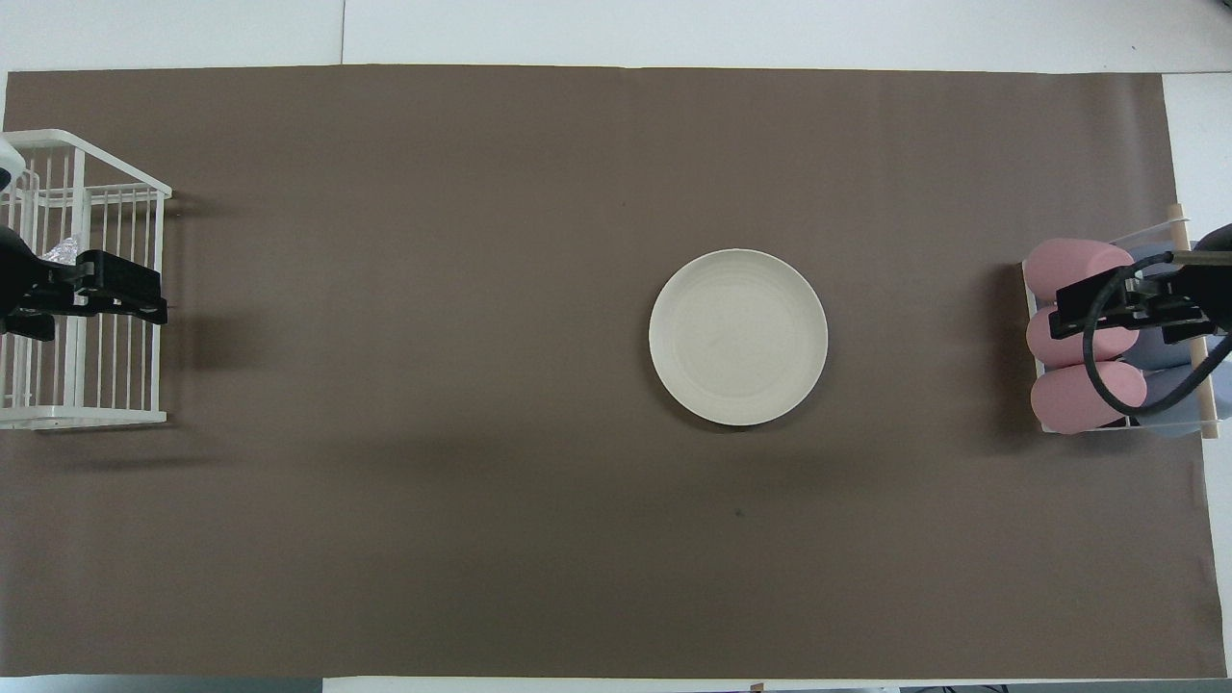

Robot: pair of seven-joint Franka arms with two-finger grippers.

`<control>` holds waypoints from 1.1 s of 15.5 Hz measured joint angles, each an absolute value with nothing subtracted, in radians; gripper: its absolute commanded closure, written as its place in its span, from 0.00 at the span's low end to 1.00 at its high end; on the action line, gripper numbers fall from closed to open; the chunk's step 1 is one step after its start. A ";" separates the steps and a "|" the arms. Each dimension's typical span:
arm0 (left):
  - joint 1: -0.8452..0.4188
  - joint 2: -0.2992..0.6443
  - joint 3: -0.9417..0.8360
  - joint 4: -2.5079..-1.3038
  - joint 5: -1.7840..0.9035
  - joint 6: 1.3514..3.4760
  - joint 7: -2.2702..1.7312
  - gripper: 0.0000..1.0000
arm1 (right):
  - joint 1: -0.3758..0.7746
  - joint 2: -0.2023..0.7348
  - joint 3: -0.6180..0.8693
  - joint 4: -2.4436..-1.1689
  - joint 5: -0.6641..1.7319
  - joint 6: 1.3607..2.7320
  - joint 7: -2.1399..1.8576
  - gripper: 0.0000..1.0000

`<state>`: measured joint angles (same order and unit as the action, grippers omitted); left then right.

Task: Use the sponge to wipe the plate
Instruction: 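Grasp the clear pouch in the wire basket with the left gripper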

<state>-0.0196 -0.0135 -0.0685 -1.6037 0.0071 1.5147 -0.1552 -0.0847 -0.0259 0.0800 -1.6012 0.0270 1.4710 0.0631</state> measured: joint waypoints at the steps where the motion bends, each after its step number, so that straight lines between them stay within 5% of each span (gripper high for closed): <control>1: -0.020 -0.014 -0.069 -1.604 0.007 1.515 -0.155 0.00 | -0.085 -0.026 0.080 -1.601 0.027 1.471 0.063 0.00; 11: -0.020 -0.014 -0.069 -1.605 0.017 1.521 -0.196 0.00 | -0.085 -0.026 0.081 -1.601 0.027 1.473 0.247 0.00; 17: -0.081 0.007 -0.080 -1.649 0.295 1.531 -0.342 0.00 | -0.084 -0.026 0.081 -1.601 0.027 1.473 0.566 0.00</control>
<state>-0.0811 0.0066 -0.0803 -1.6494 0.2954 1.5306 -0.3416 -0.0840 -0.0259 0.0814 -1.6009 0.0271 1.4732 0.5659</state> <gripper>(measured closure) 0.000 0.000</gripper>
